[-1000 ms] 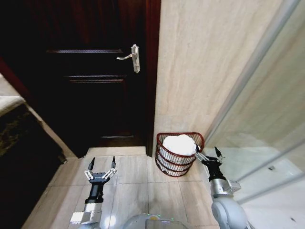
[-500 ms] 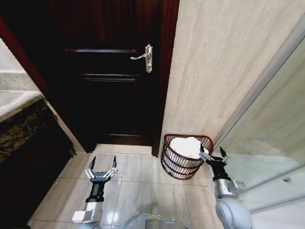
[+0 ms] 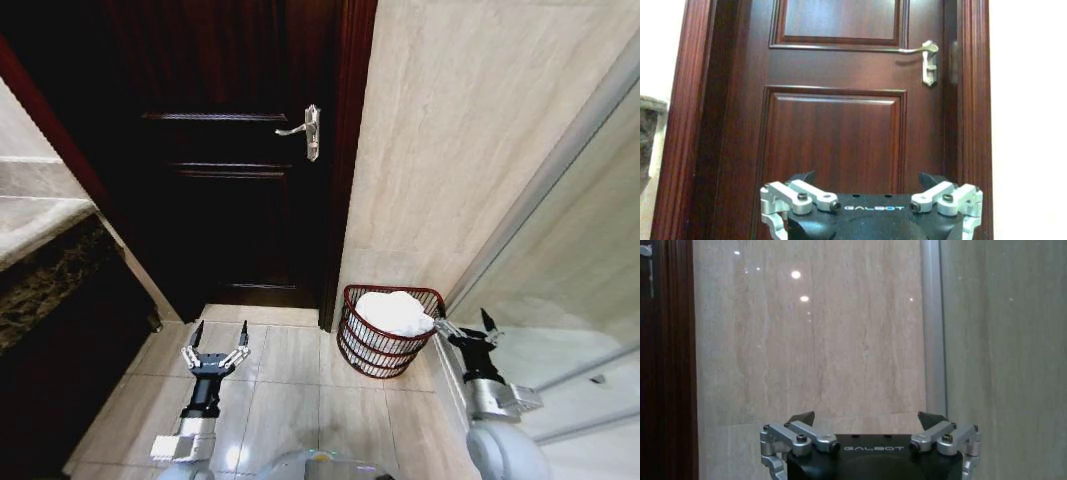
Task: Discard the used towel into the hamper.
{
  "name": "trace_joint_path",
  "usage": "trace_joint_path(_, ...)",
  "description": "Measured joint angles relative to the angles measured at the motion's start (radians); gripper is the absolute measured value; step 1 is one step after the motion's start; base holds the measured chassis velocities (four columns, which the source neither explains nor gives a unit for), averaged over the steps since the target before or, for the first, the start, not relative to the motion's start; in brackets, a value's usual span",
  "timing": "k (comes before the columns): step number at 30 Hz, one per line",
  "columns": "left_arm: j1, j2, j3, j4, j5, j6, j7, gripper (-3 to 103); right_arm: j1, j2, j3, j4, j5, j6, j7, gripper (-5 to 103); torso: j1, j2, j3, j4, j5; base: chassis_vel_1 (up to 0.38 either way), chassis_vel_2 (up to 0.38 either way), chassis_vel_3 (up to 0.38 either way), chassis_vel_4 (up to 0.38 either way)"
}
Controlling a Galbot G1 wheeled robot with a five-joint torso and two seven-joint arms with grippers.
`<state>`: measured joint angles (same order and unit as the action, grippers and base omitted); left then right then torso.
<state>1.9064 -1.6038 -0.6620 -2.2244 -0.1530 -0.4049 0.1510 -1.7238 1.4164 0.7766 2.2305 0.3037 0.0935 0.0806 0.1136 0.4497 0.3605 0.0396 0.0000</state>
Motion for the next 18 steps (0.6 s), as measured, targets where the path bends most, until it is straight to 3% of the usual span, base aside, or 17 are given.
trace_joint_path(11, -0.006, 0.014, -0.001, -0.025, -0.002, 0.048, 0.003, 100, -0.029, 0.015, 0.009, 0.046, 0.003, 0.010, -0.010, 100, 0.017, 0.042, 0.025, 0.0002, 0.0000, 0.000, 0.000, 0.000, 0.000)
trace_joint_path(18, -0.015, 0.094, -0.029, -0.063, -0.032, 0.136, -0.019, 100, -0.043, 0.030, -0.004, 0.087, 0.002, -0.006, -0.060, 100, 0.029, 0.073, 0.044, 0.0000, -0.0001, 0.000, 0.000, 0.000, 0.000)
